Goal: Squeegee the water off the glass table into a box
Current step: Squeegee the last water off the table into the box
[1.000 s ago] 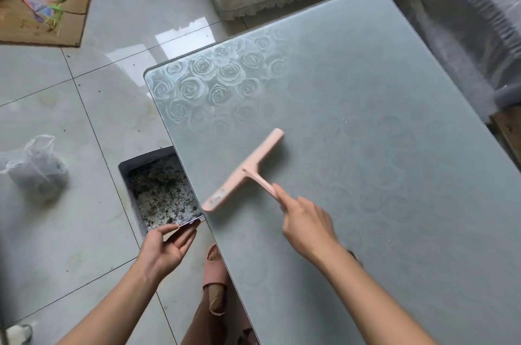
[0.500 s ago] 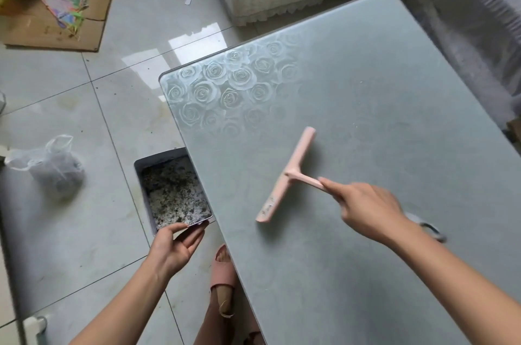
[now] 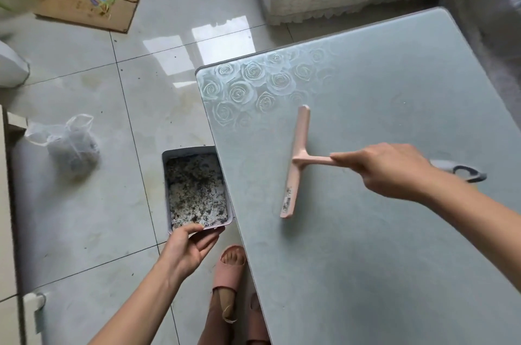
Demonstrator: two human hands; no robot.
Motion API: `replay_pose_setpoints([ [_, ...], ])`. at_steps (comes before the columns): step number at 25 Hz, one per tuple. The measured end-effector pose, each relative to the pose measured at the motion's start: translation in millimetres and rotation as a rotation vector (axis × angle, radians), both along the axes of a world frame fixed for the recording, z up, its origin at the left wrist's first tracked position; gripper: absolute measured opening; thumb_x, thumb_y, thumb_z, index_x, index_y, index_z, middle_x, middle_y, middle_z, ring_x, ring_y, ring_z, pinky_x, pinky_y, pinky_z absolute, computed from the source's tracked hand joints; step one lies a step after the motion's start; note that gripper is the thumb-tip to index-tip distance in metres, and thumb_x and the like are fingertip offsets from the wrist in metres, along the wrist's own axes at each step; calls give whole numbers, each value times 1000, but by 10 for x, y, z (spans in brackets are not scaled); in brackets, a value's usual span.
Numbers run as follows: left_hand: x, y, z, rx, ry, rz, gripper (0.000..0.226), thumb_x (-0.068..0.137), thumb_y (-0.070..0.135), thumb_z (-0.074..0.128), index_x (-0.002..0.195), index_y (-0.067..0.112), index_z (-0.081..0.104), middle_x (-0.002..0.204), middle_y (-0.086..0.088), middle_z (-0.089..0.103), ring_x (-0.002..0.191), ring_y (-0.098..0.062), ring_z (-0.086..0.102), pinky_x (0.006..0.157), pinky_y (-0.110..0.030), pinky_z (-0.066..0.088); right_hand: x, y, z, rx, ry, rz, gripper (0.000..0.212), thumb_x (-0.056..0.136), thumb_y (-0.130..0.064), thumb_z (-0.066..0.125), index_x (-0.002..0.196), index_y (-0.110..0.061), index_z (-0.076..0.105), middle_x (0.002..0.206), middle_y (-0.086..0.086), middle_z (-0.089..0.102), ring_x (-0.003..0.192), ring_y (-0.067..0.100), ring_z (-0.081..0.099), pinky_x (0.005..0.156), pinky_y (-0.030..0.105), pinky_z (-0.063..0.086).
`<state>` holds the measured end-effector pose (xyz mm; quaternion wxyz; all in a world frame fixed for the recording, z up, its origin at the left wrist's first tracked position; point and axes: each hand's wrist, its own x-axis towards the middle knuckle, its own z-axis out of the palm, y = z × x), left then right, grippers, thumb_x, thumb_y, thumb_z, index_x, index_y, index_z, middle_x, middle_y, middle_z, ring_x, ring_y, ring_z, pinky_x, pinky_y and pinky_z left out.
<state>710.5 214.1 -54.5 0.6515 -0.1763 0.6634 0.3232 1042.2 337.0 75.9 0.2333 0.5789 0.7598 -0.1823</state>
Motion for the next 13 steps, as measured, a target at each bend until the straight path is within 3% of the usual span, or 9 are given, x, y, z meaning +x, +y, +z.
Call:
replay_pose_setpoints([
  [4,24,46,-1,-22,-12,17,23,89,-7,36,75,9,44,81,-22,67,53,-31,69,81,-40,53,-568,4,-142,-72,59,107,53,96,-24,37,136,-58,30,113,-1,62,106,26,58,66,31,34],
  [7,-30,70,-50,-26,-4,7,20,89,-6,36,75,6,45,63,-19,68,50,-29,68,65,-36,57,-1121,77,-321,-35,148,224,57,93,-17,37,137,-54,33,106,2,62,99,28,59,62,30,28],
  [11,-192,77,-81,-23,-24,-14,18,89,-6,36,77,4,44,87,-27,64,55,-33,69,51,-35,57,-1364,46,-229,32,225,283,57,94,-17,37,137,-53,32,77,-2,44,74,28,47,48,31,16],
  [13,-257,91,-60,-29,-21,-31,18,89,-6,36,77,3,45,80,-25,66,52,-32,68,49,-34,57,-1222,-32,-163,69,256,226,54,96,-20,36,136,-54,29,69,-5,31,67,27,39,47,31,15],
])
